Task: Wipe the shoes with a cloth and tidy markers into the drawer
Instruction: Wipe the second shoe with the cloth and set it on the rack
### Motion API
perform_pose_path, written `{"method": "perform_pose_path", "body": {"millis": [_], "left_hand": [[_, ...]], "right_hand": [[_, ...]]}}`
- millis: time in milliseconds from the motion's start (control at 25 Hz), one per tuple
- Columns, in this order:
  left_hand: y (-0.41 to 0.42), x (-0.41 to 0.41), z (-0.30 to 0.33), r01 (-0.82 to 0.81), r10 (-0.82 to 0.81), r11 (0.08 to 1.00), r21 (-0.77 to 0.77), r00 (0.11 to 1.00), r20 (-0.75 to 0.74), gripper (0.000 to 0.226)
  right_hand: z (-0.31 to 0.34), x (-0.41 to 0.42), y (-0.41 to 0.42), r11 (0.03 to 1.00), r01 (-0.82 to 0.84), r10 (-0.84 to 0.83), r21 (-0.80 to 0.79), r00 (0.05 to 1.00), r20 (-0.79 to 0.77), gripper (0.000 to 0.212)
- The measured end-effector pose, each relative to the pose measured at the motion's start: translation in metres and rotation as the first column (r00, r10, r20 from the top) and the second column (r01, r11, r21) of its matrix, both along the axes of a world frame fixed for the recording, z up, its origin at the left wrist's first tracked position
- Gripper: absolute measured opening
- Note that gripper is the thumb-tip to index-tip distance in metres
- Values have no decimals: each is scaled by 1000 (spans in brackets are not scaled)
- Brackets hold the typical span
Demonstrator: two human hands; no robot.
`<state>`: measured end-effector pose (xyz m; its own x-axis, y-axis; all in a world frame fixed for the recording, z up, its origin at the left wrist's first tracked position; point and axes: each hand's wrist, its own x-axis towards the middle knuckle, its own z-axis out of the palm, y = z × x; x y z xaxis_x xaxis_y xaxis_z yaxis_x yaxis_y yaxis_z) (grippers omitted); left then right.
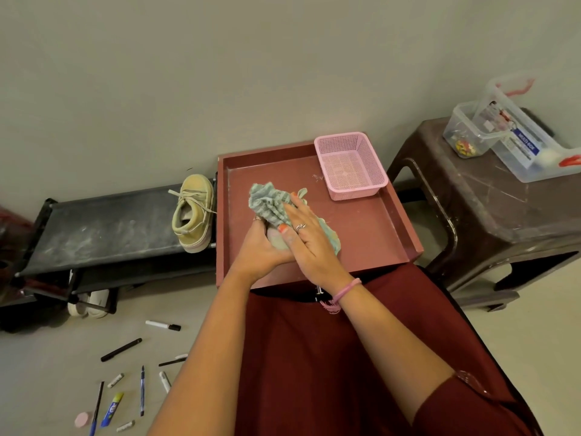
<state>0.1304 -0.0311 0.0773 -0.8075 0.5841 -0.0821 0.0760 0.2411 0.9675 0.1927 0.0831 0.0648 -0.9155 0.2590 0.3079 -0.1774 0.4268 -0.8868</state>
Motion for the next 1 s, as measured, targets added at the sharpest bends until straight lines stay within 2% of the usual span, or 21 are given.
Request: {"method": "perform_pose_path", "body": {"millis": [120,240,320,400,480,600,680,760,840,920,1000], "left_hand": [[-9,1,-2,-15,15,999,-30,1000,7,77],[-17,6,-10,9,-10,1000,21,998,54,117],[-20,13,-12,40,-41,999,10,997,63,129],[-17,14,-11,68,-67,997,-25,997,31,128],[-13,9,-3,86,-88,988,-125,996,-15,127],[-12,-9,5,133,-133,966,-222,991,13,127],[-13,-15,4,87,-94,955,-285,995,-11,129],[-15,-11,2,-48,34,940,-338,998,-47,129],[-18,-7,-7,-153,141,917,-369,988,-58,117],[-21,-7,-17,-203,204,904,-376,978,-36,95],[-22,-7,-22,-236,253,902,-363,967,1,88]], "right_hand": [[-7,-2,-9,999,-18,19,-42,999,33,46],[-26,2,1,976,18,4,-216,995,103,40],[-42,11,17,948,76,-35,-308,990,136,34],[-55,17,33,933,126,-59,-338,978,200,32],[-65,19,49,910,181,-70,-374,954,291,28],[-76,15,65,882,259,-55,-393,886,460,27],[-79,12,62,863,292,-54,-412,865,499,27],[-75,9,48,855,325,-95,-403,864,495,34],[-66,6,26,873,337,-149,-352,872,466,42],[-58,7,0,908,285,-143,-307,899,413,51],[-54,12,-19,957,184,-106,-223,940,323,56]]}}
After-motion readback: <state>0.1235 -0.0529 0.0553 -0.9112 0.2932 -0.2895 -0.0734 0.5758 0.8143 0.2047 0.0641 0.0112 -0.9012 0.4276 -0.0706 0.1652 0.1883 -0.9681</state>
